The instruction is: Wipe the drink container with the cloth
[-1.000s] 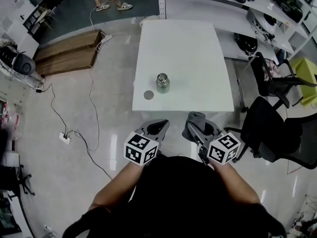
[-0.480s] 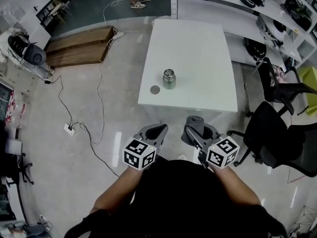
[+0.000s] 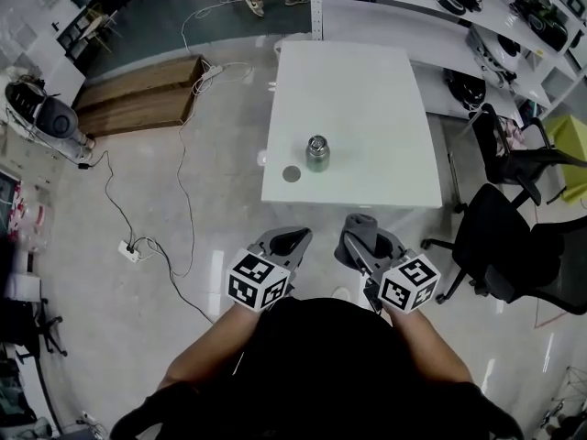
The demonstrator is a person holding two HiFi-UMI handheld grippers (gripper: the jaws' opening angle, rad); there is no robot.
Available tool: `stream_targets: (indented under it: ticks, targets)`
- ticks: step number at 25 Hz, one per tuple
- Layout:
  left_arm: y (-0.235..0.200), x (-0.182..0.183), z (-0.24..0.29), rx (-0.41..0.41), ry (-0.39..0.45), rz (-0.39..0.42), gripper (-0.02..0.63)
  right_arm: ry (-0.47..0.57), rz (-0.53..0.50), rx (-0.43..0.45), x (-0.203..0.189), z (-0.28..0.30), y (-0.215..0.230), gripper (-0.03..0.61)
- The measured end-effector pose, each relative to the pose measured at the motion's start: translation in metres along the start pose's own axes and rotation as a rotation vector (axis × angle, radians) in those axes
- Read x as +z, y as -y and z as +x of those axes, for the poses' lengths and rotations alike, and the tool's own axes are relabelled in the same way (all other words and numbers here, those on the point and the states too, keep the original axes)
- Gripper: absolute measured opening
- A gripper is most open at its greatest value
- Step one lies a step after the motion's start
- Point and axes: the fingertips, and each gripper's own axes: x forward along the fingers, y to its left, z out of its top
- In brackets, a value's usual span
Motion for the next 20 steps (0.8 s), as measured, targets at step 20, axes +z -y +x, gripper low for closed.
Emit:
stream_targets:
  ticks: [20]
  targets:
    - [-0.024, 0.005, -0.001, -0.096, -0.024, 0.040, 0.017, -0.012, 0.002, -0.091, -0.004, 0.025, -0.003, 0.110]
